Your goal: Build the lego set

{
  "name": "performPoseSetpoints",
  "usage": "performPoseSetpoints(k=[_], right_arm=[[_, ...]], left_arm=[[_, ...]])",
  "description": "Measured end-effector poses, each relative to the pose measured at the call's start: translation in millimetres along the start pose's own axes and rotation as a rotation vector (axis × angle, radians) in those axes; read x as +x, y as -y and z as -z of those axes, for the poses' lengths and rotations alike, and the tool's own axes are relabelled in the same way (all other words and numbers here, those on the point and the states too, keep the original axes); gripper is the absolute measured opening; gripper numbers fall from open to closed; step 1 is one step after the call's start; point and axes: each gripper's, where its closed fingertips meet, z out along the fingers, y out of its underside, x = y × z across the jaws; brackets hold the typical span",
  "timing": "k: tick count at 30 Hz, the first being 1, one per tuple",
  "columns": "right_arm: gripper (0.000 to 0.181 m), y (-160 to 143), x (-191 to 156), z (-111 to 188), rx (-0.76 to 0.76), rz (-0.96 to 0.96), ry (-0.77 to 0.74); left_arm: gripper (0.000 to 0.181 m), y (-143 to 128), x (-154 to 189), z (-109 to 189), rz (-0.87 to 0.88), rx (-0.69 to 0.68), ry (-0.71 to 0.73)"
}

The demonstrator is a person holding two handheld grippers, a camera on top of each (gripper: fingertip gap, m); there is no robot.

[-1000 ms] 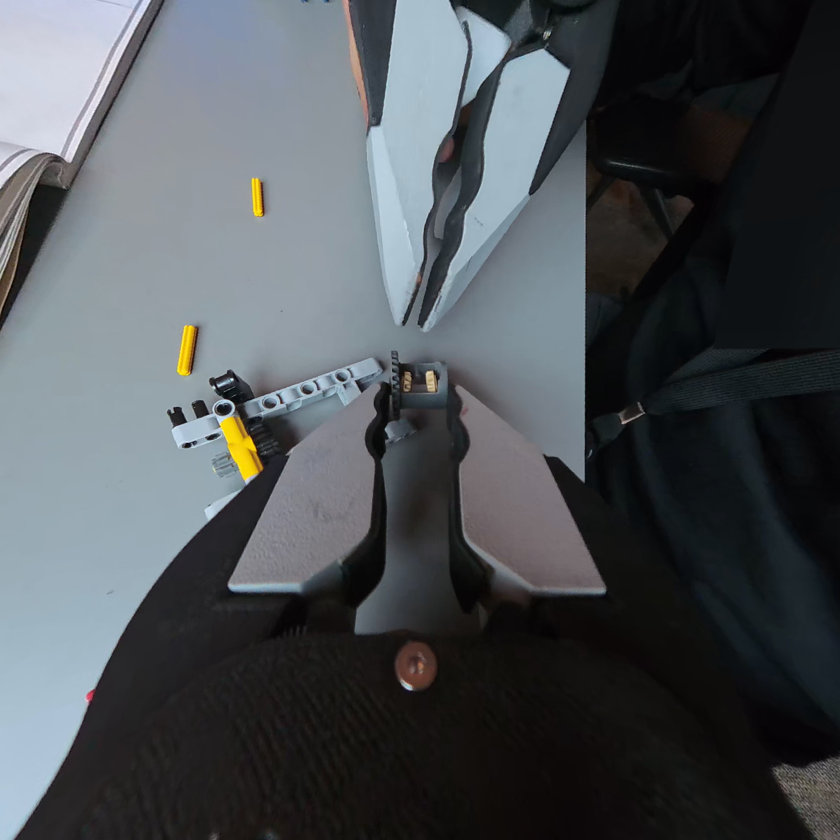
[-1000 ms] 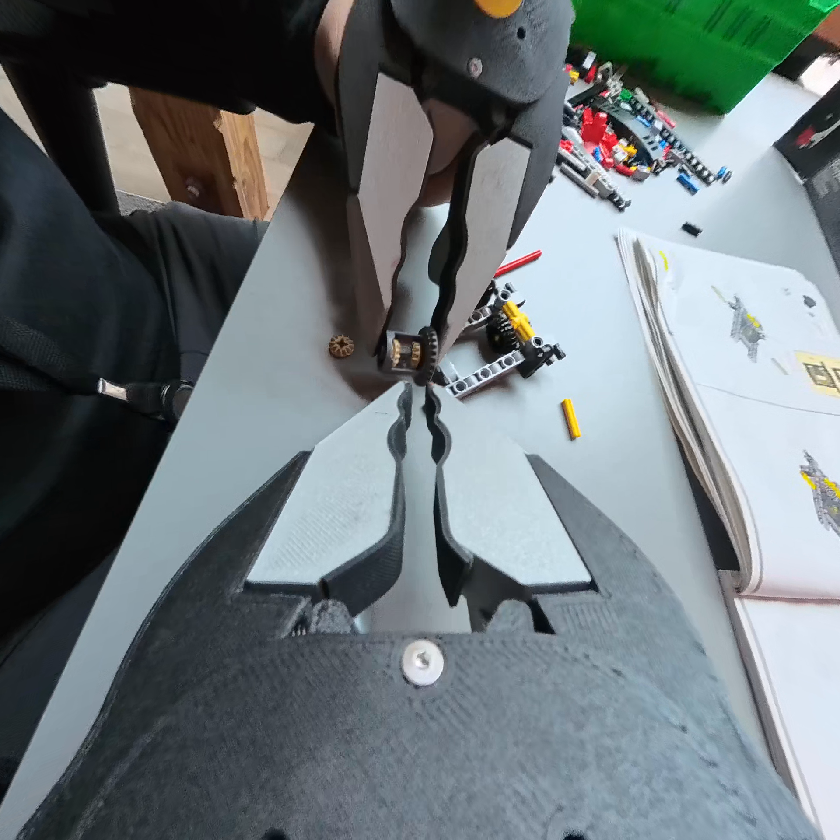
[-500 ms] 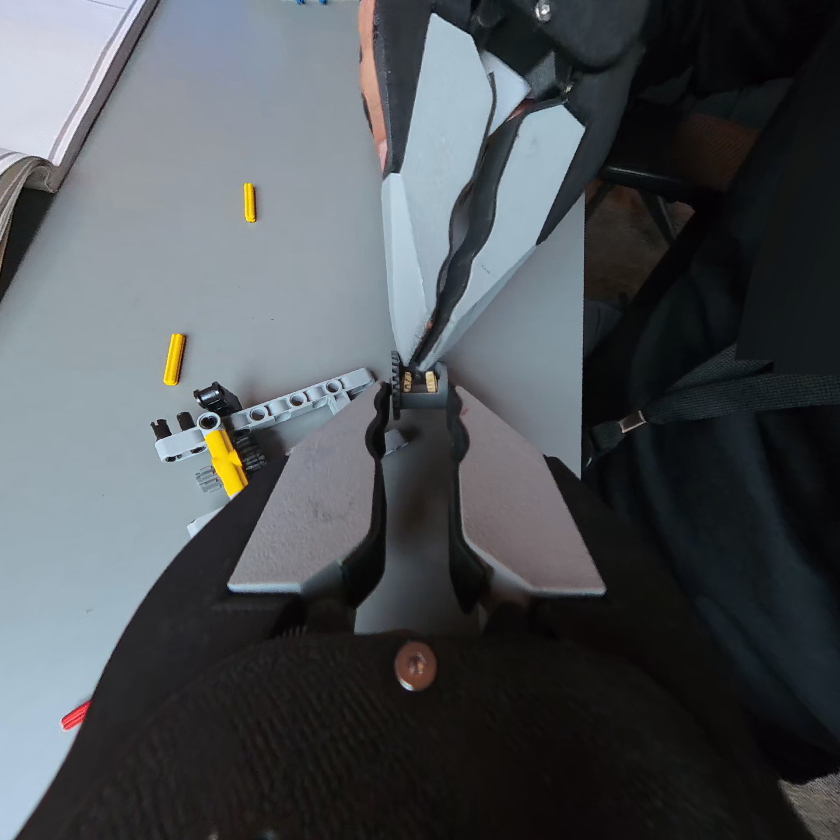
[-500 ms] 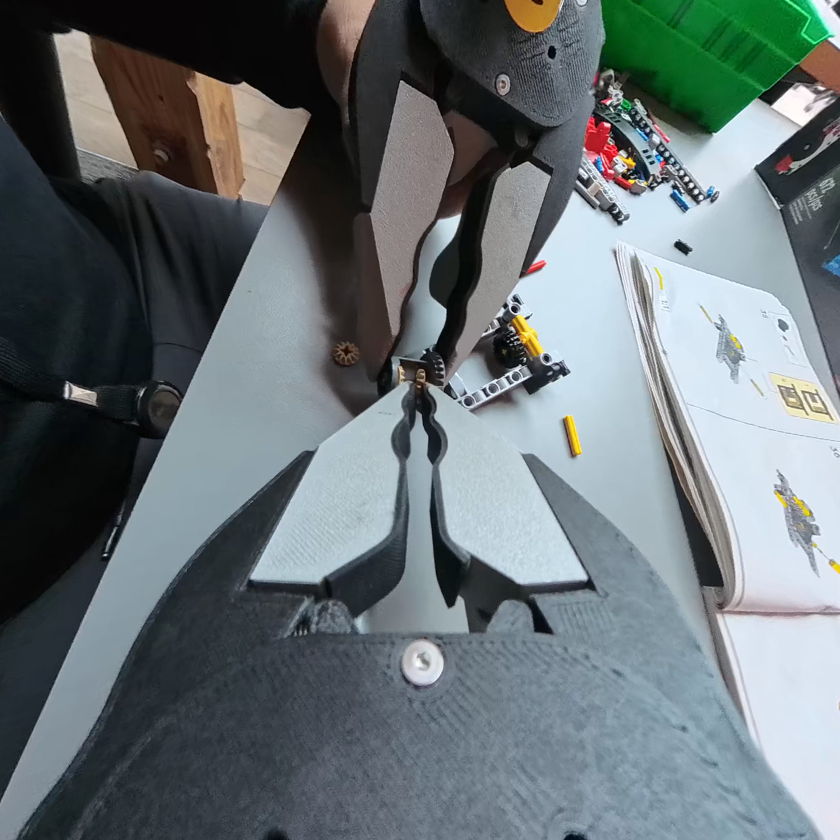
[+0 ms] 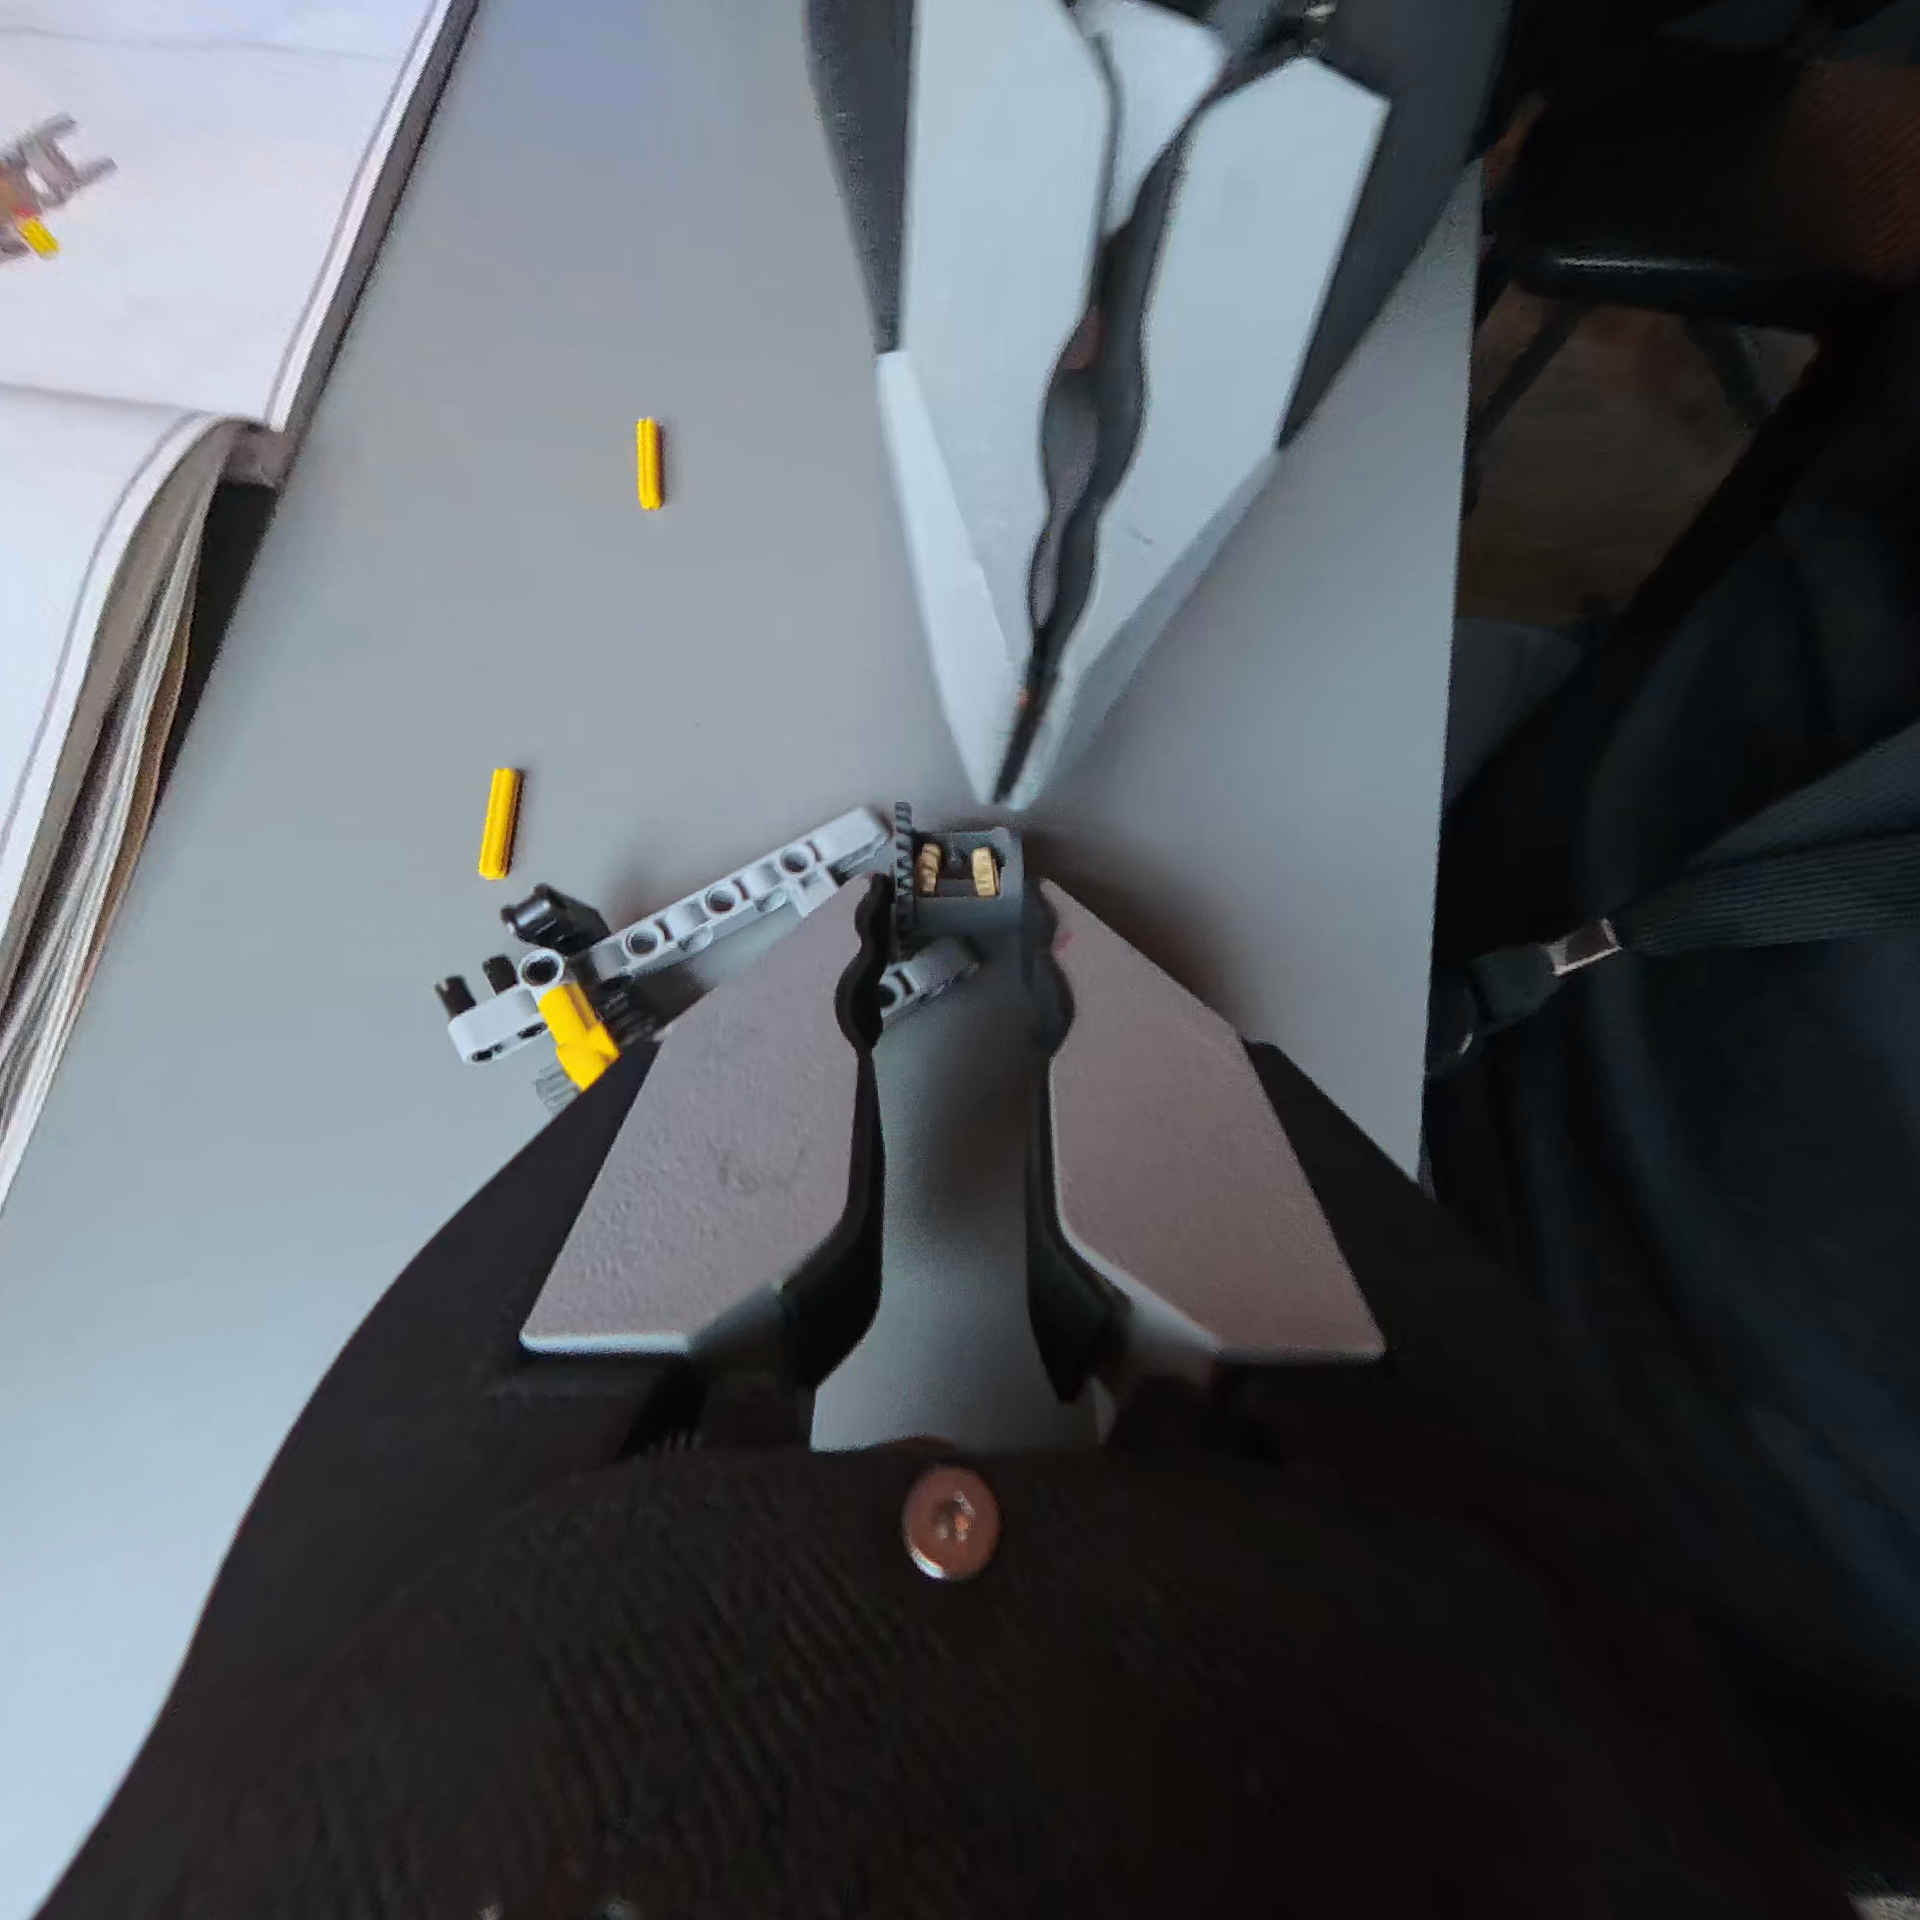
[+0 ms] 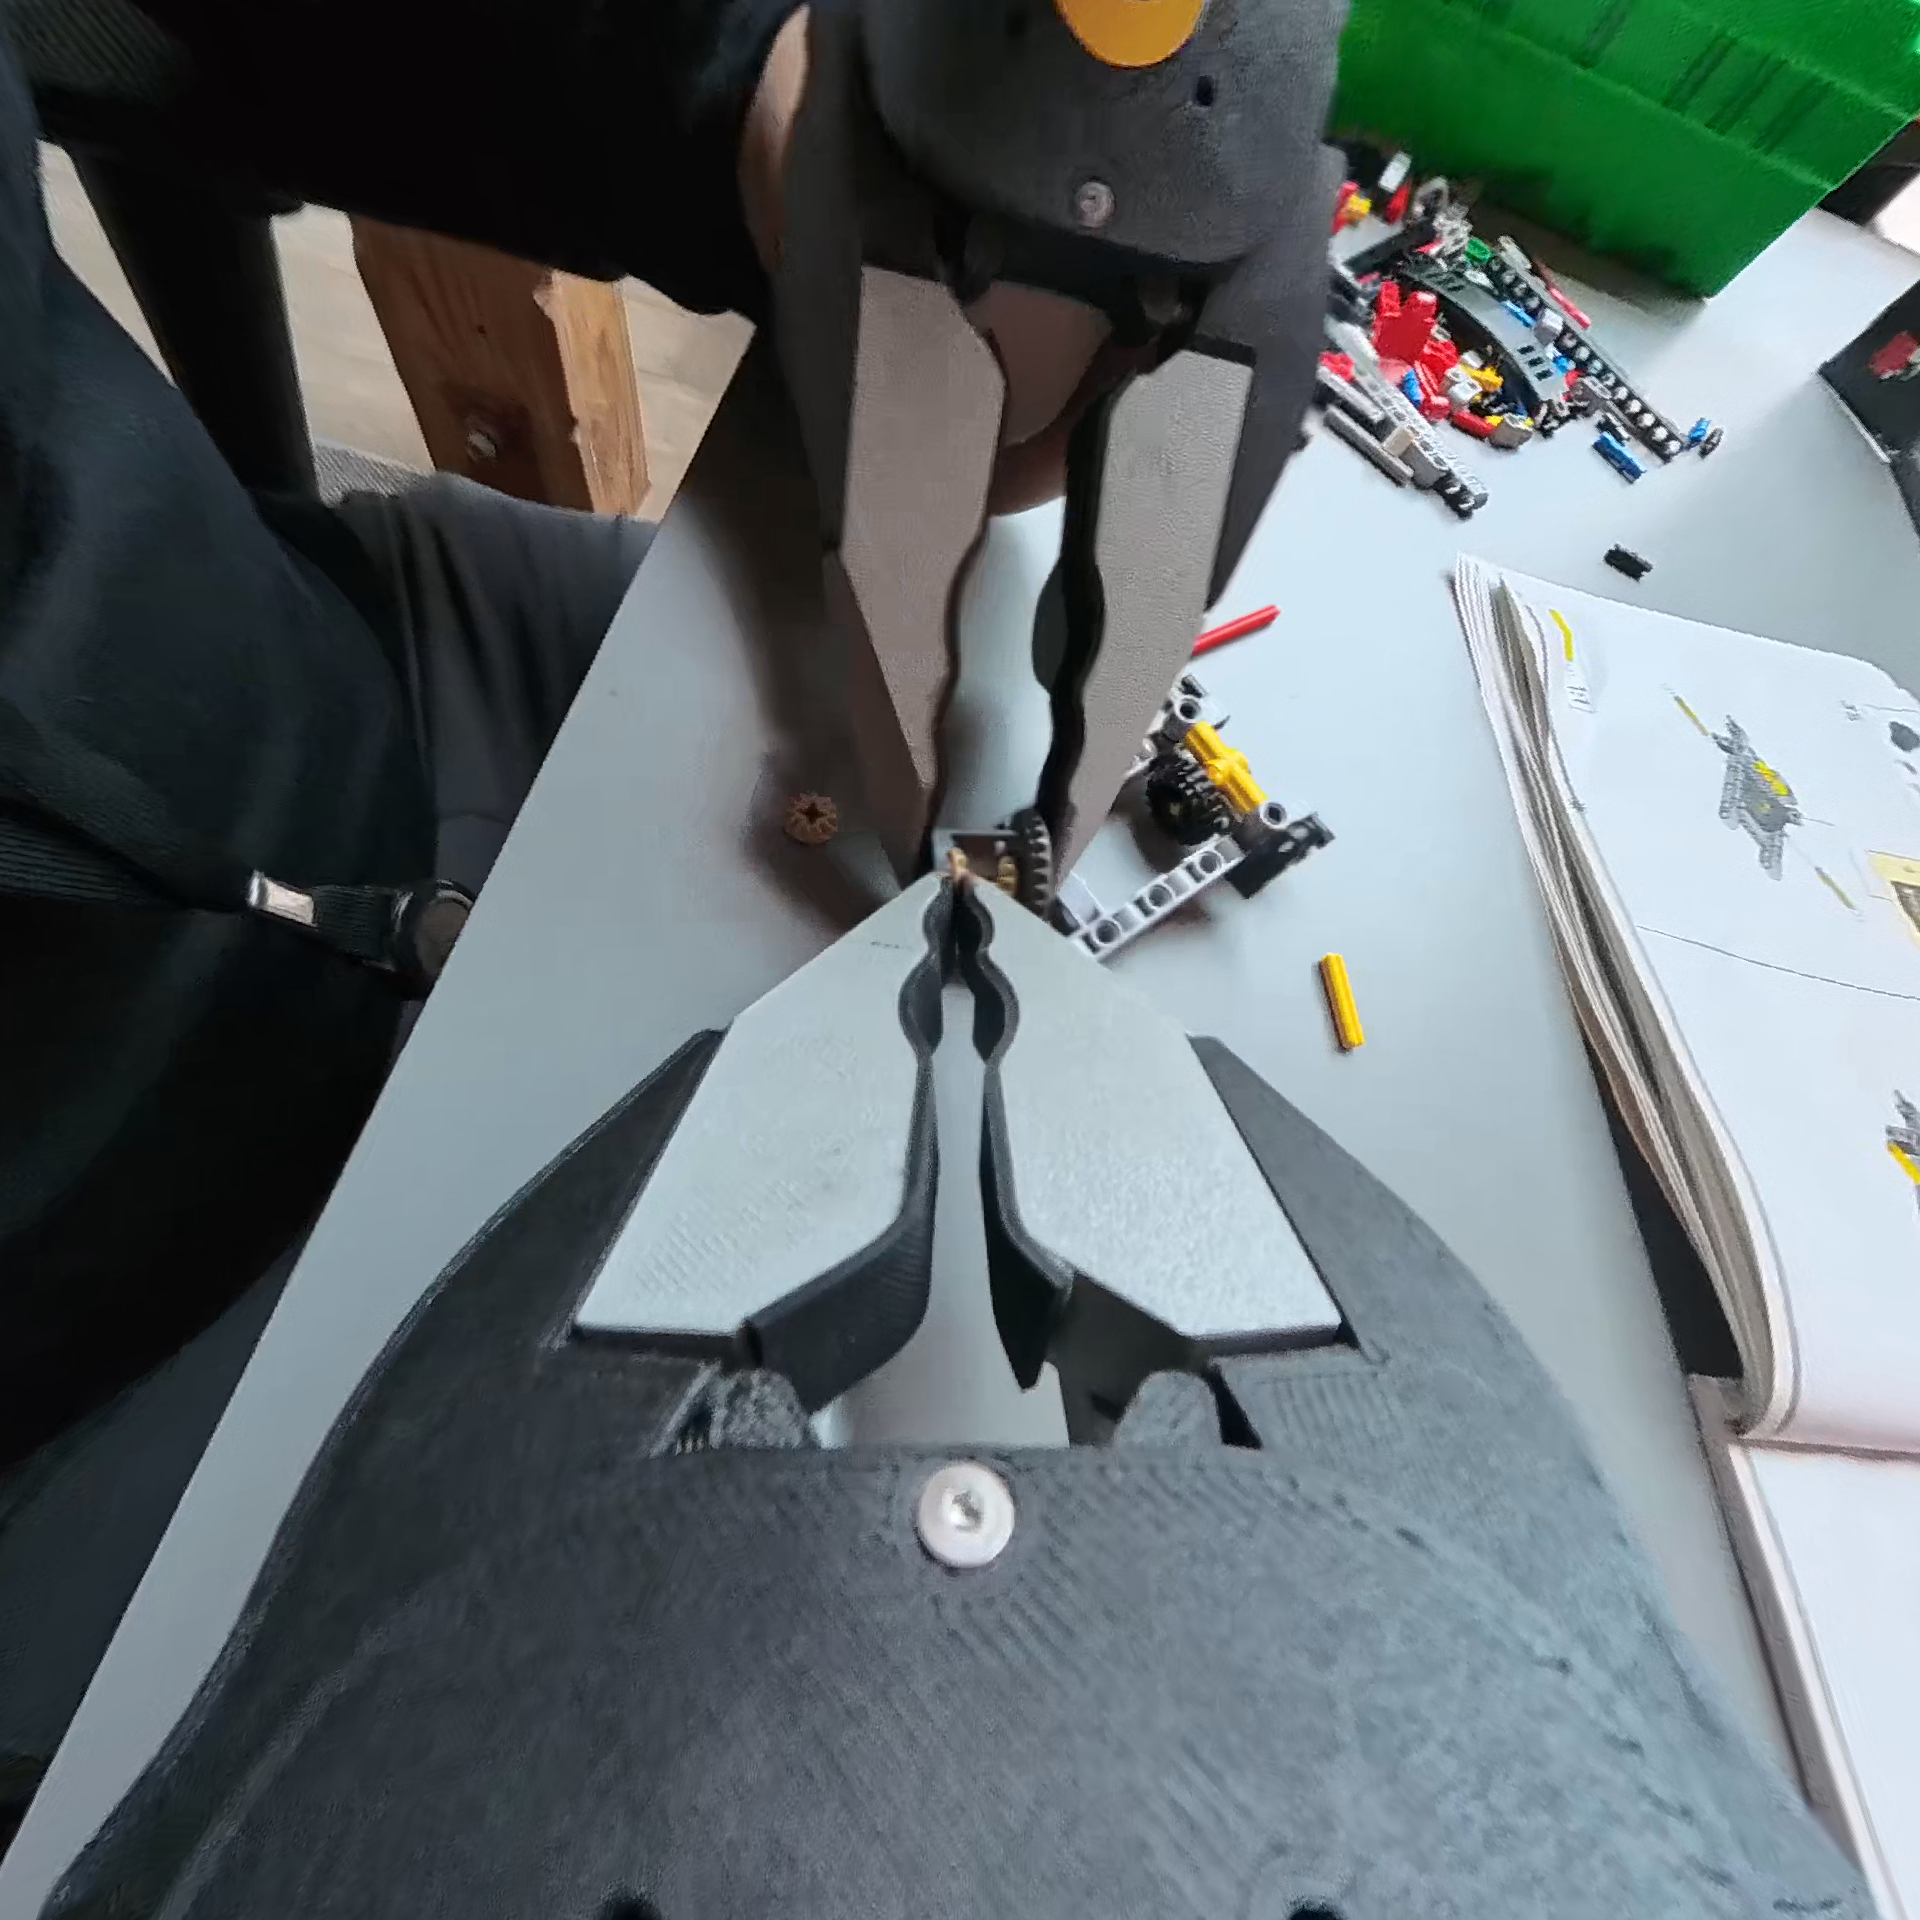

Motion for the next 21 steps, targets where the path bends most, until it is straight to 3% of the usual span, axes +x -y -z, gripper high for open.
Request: performPoseSetpoints(k=[6, 10, 14, 19, 21], right_arm=[[0.010, -3, 9, 2, -0.004, -0.037, -0.021], [0.009, -3, 24, 6, 0.006, -0.044, -0.106], [0.037, 0, 36, 14, 0.052, -0.139, -0.114], [0.031, 2, 40, 17, 0.047, -0.095, -0.167], [0.030, -3, 44, 15, 0.024, -0.122, -0.182]], left_arm=[[0.022, 8, -5, 4, -0.085, 0.033, 0.074], [0.021, 20, -24, 11, -0.072, 0.078, 0.212], [0.022, 29, -23, 14, 0.146, 0.222, 0.050], [0.022, 37, -16, 16, 0.170, 0.275, -0.020], [0.022, 34, -22, 13, 0.282, 0.265, -0.041]])
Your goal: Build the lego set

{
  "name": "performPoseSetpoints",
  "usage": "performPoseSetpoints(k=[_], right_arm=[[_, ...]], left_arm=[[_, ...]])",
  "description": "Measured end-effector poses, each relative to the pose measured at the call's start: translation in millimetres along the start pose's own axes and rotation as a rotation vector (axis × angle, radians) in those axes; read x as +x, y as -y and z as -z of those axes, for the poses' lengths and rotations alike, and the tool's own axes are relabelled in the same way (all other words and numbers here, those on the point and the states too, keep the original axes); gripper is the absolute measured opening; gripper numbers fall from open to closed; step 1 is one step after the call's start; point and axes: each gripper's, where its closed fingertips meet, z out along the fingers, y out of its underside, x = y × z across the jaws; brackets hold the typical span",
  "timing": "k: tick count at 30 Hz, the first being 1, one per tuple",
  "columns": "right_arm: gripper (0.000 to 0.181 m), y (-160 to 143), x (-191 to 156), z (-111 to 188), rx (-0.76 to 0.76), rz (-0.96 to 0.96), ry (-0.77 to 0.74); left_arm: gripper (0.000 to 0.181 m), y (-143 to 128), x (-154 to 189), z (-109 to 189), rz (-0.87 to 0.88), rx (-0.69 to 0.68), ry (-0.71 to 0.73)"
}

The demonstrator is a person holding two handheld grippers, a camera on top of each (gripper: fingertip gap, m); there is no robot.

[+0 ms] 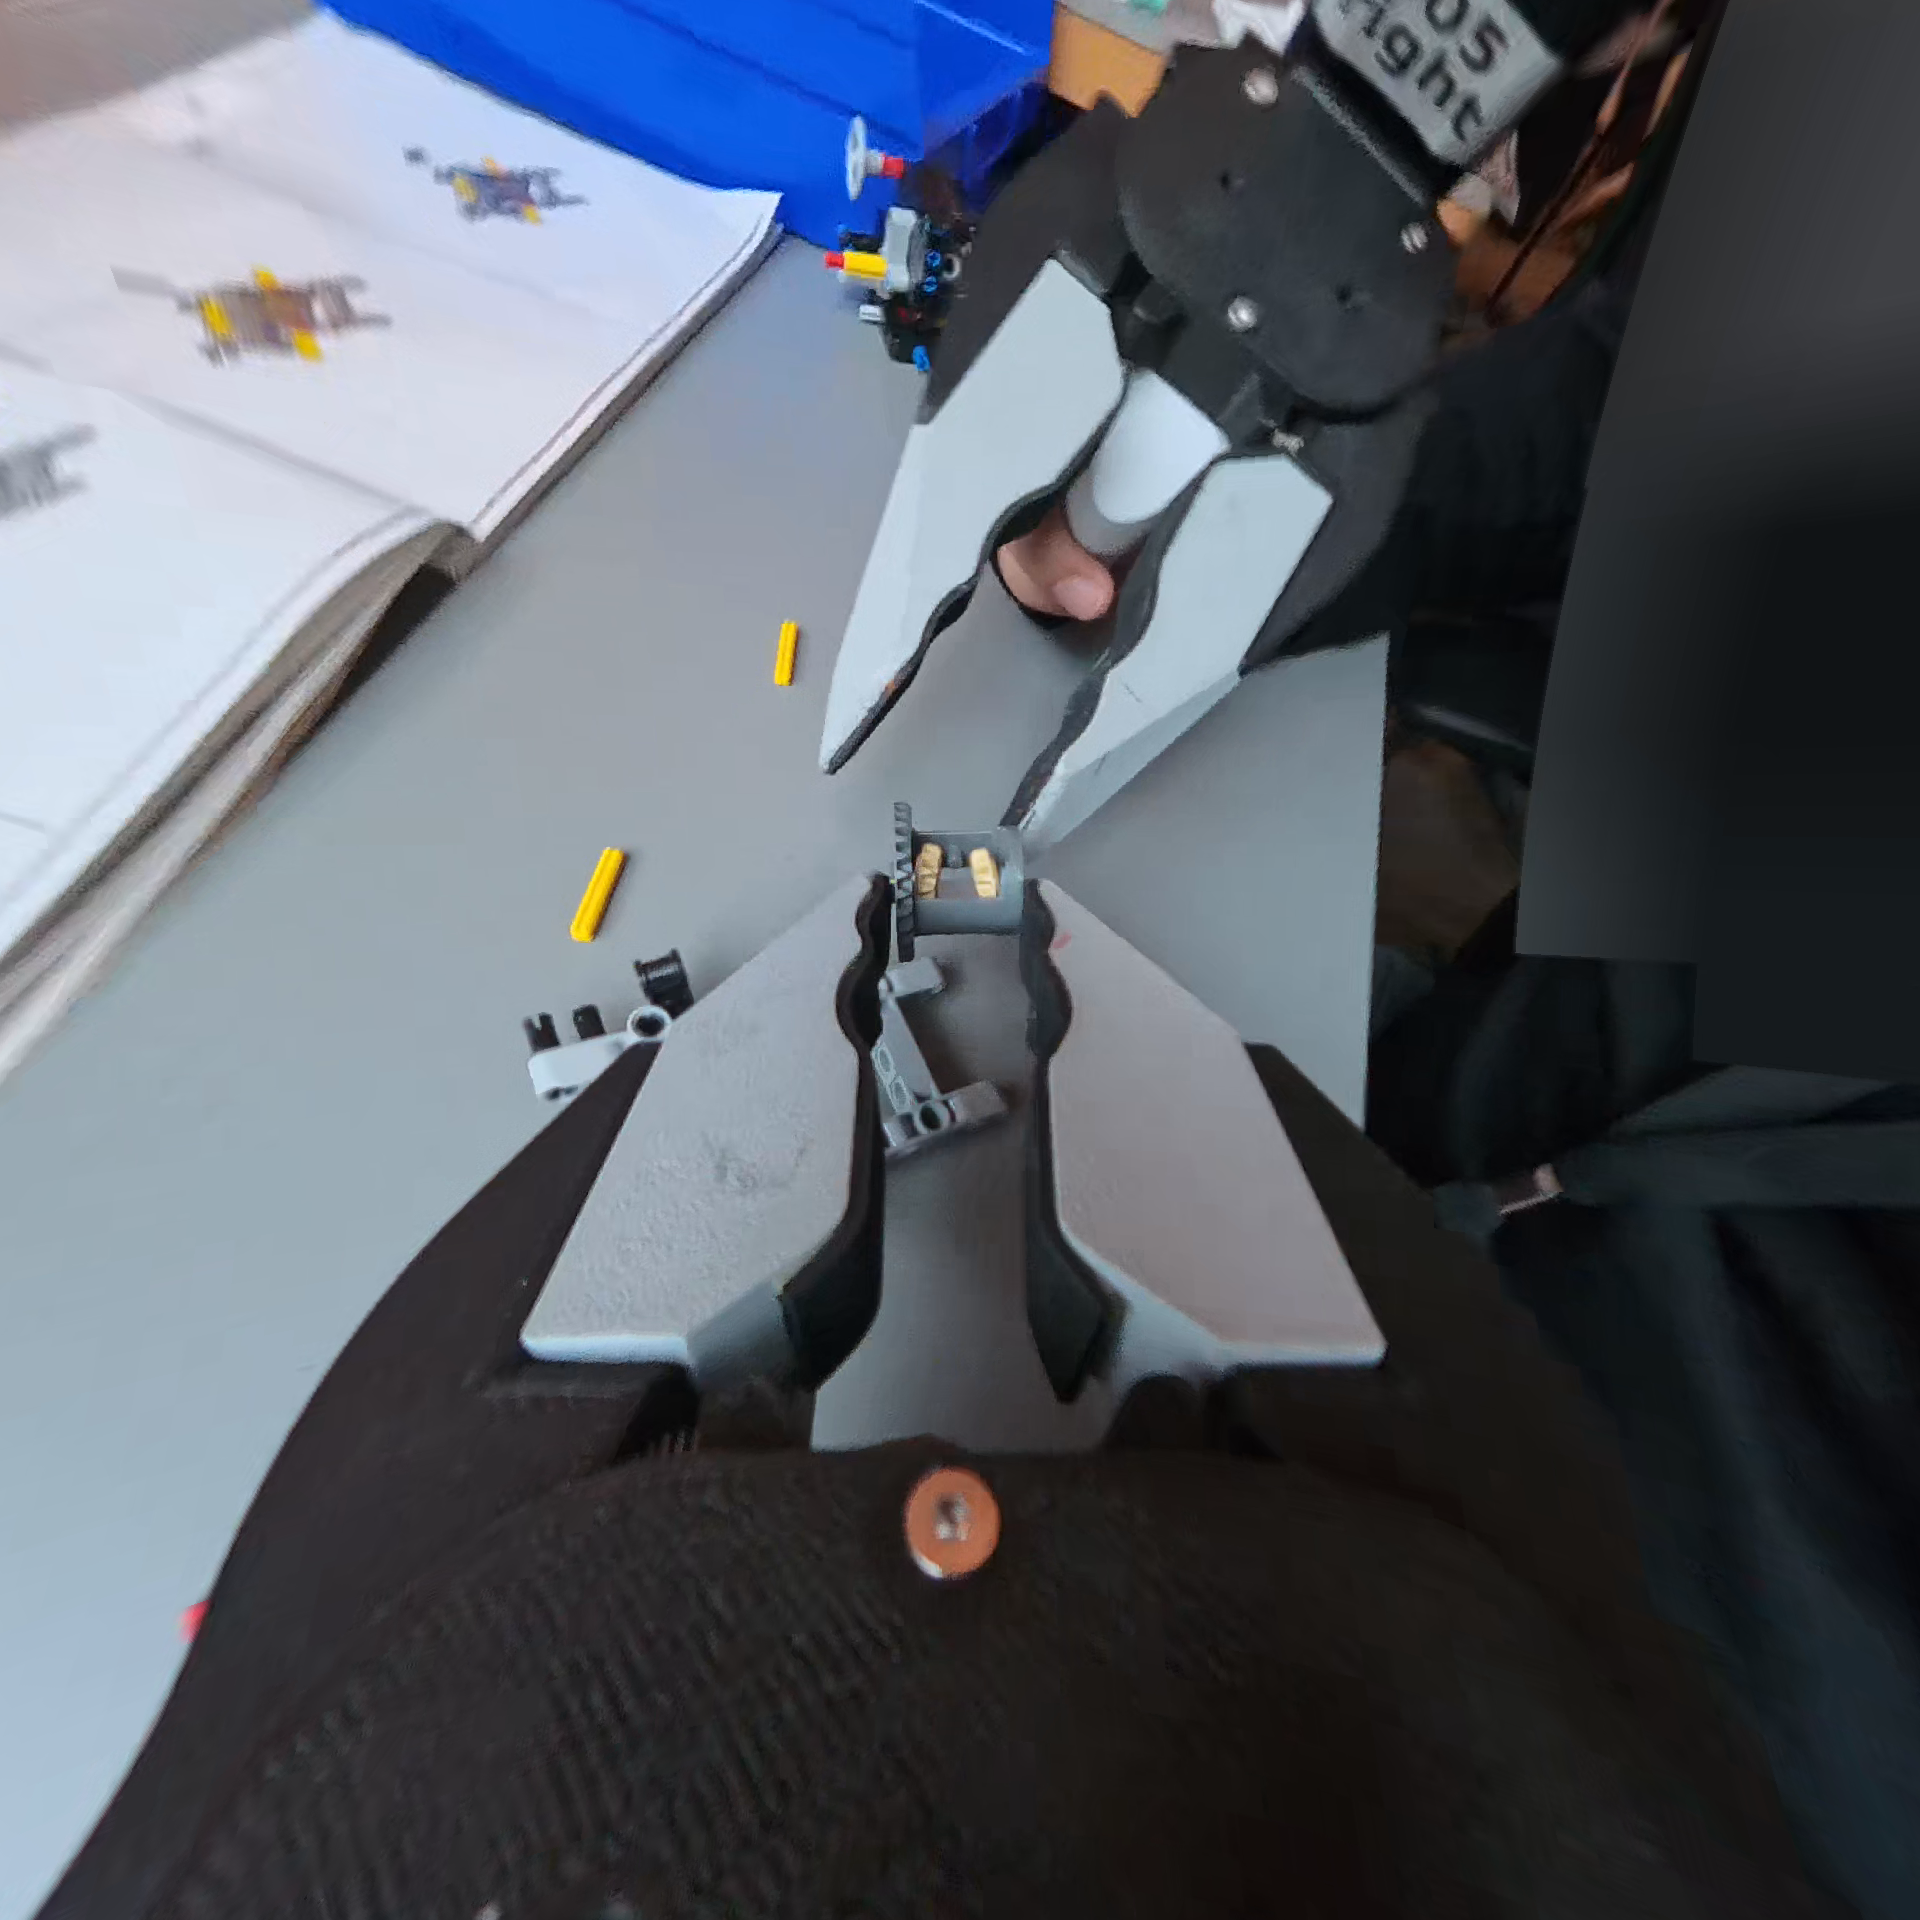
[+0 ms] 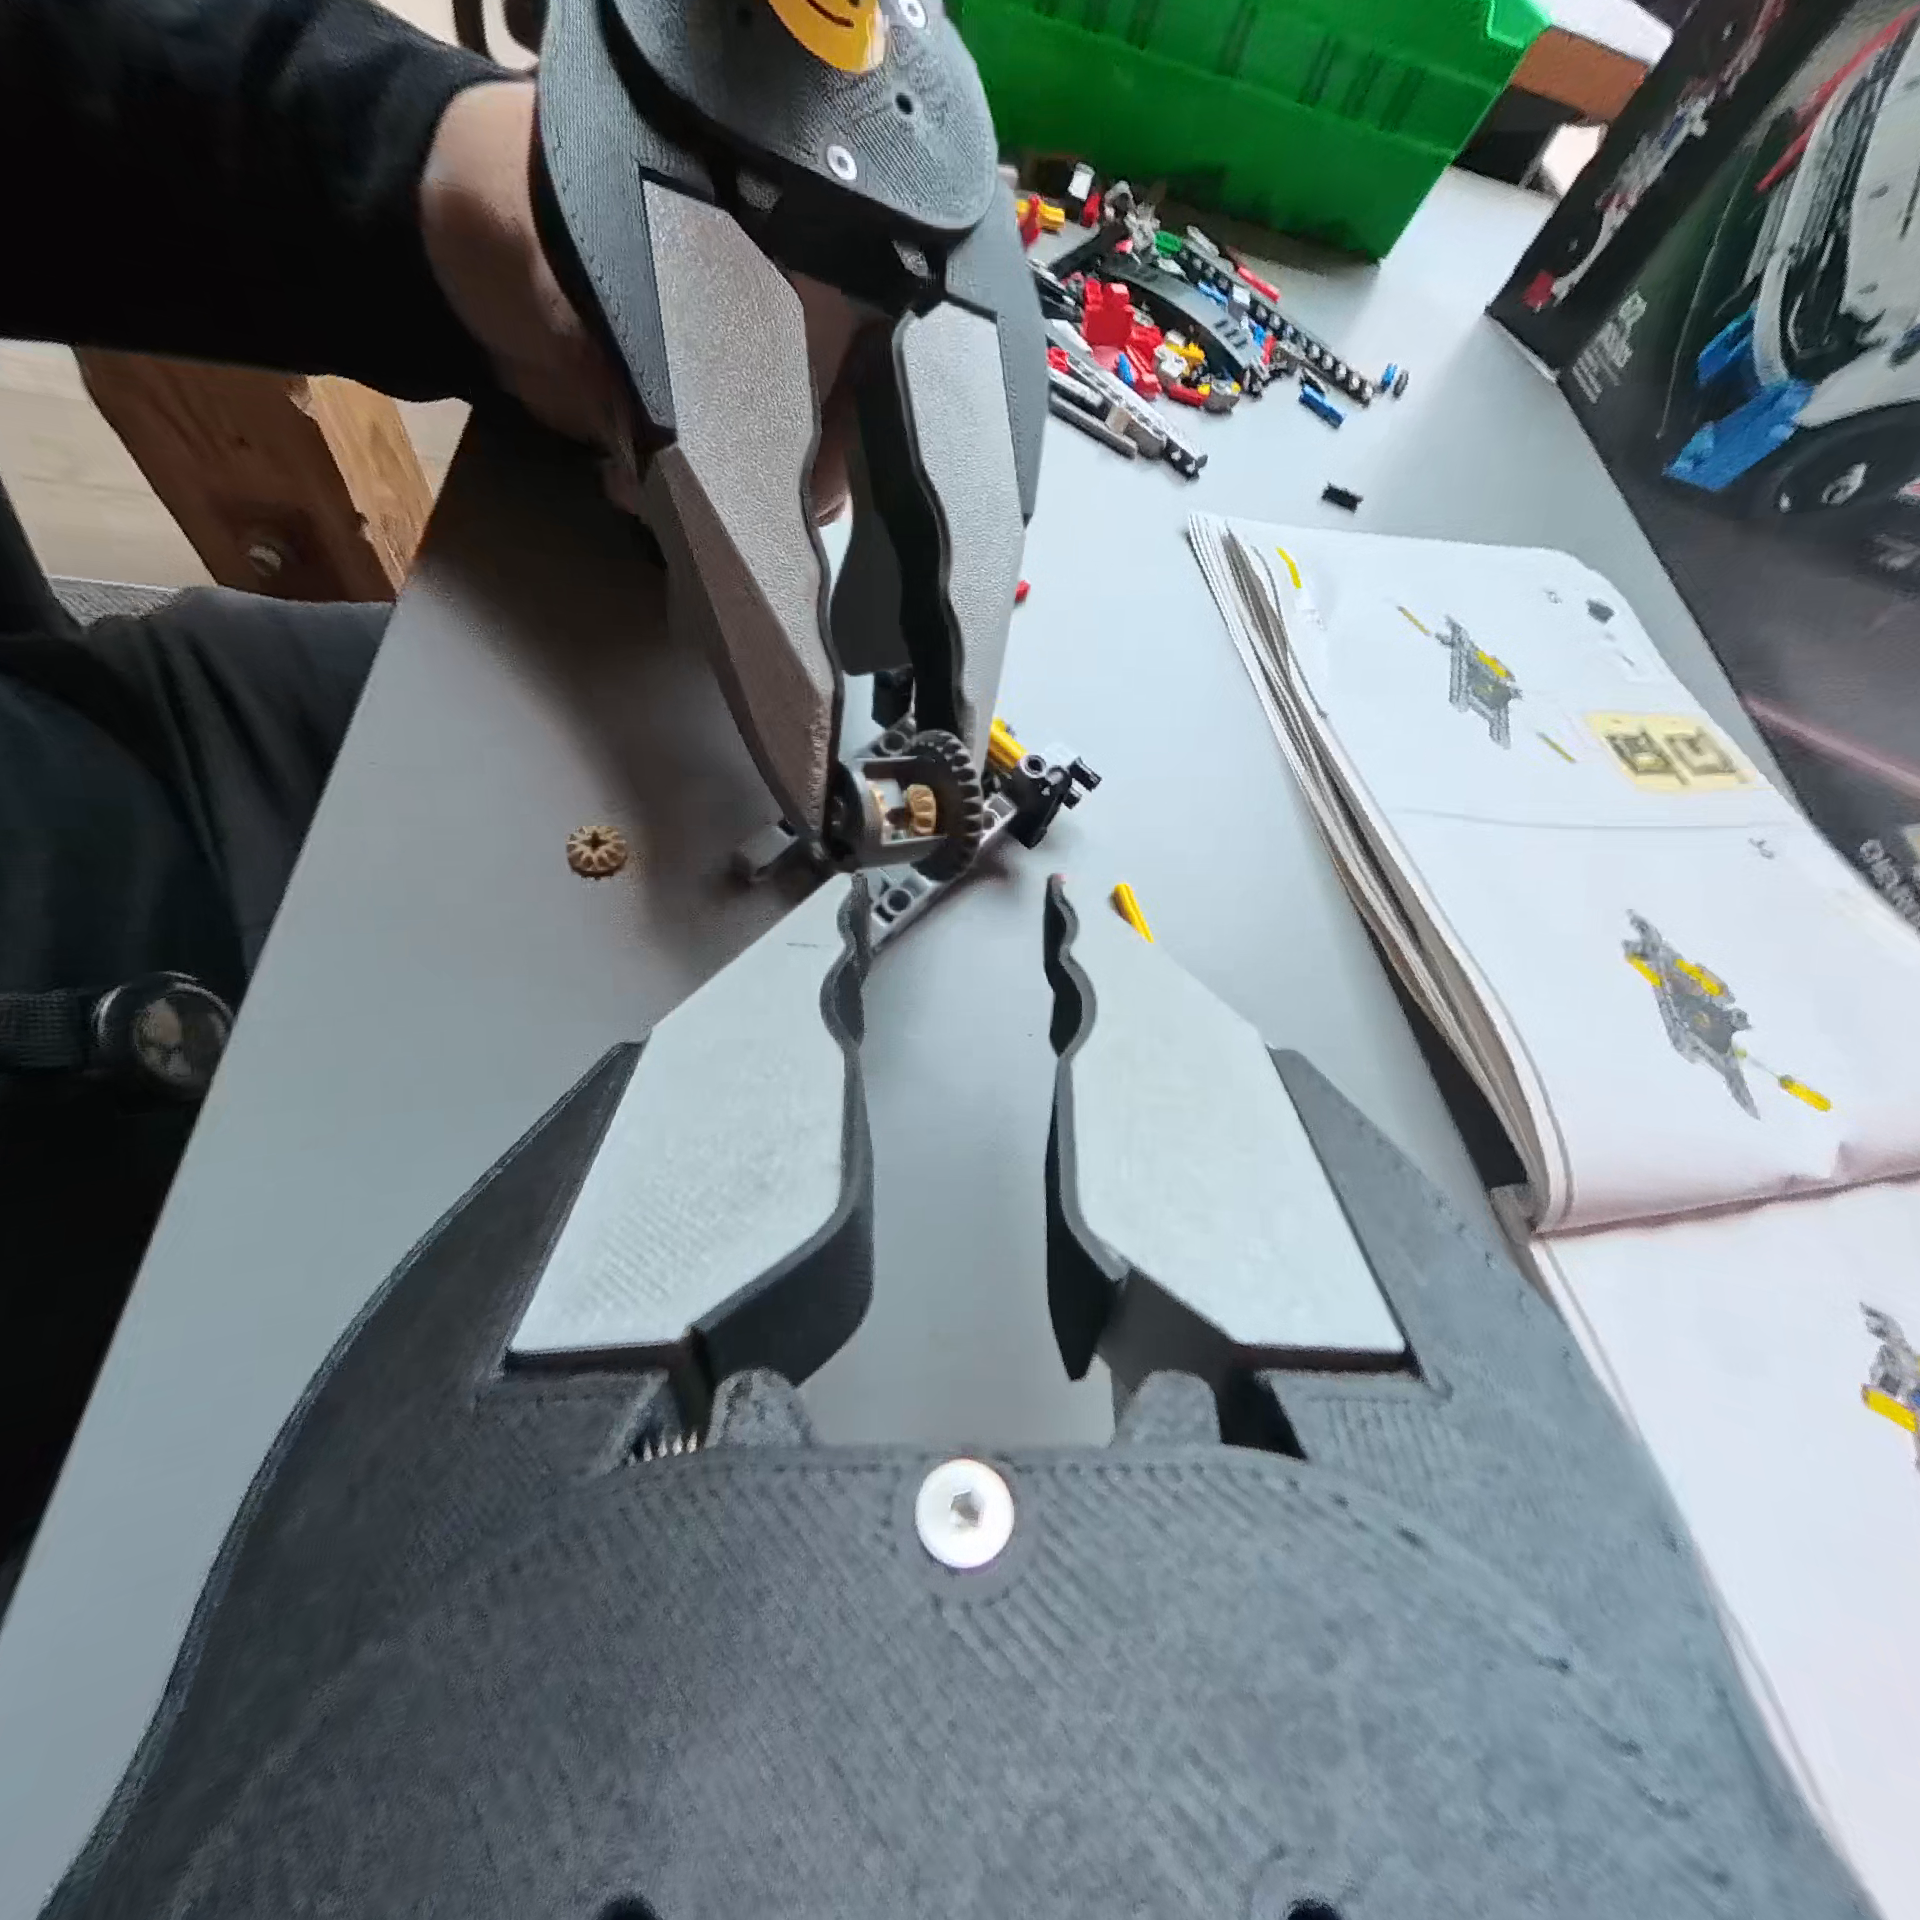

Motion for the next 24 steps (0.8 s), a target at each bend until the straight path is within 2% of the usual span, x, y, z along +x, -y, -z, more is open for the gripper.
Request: performPoseSetpoints(k=[4, 6, 7, 9, 10, 11, 12, 13, 14, 16, 17, 19, 20, 22, 24], right_arm=[[0.042, 10, -12, 5, 0.078, -0.138, 0.168], [0.029, 10, -9, 6, 0.085, -0.178, 0.180], [0.035, 4, -5, 4, 0.053, -0.204, 0.173], [0.026, -3, -6, 2, 0.011, -0.267, 0.210], [0.026, 1, -8, 4, 0.037, -0.277, 0.241], [0.036, 8, -10, 8, 0.086, -0.284, 0.270], [0.031, 15, -10, 13, 0.130, -0.297, 0.291], [0.018, 15, -4, 14, 0.140, -0.317, 0.277], [0.009, 7, 5, 11, 0.105, -0.336, 0.231], [0.012, -9, 12, 5, 0.014, -0.347, 0.191], [0.007, -6, 10, 6, 0.027, -0.338, 0.201], [0.023, 5, 10, 11, 0.093, -0.334, 0.204], [0.022, 9, 8, 13, 0.114, -0.341, 0.231], [0.035, 12, 5, 13, 0.126, -0.372, 0.272], [0.028, 2, 5, 6, 0.071, -0.412, 0.282]], left_arm=[[0.022, 3, 0, -5, 0.286, 0.031, -0.107], [0.022, 1, 4, -9, 0.281, 0.014, -0.124], [0.022, 0, 0, -9, 0.263, 0.008, -0.088], [0.022, 2, -3, -8, 0.245, 0.014, -0.081], [0.022, 3, -3, -7, 0.251, 0.024, -0.093], [0.022, 4, -3, -7, 0.252, 0.029, -0.096], [0.022, 3, -2, -8, 0.254, 0.022, -0.099], [0.022, 3, -1, -8, 0.265, 0.019, -0.117], [0.022, 4, 1, -8, 0.292, 0.030, -0.144], [0.022, 9, 5, -7, 0.353, 0.059, -0.209], [0.022, 9, 5, -7, 0.367, 0.061, -0.218], [0.022, 9, 1, -7, 0.384, 0.070, -0.200], [0.022, 9, 0, -7, 0.396, 0.067, -0.203], [0.022, 7, -2, -8, 0.435, 0.059, -0.203], [0.022, 8, -3, -10, 0.474, 0.061, -0.210]])
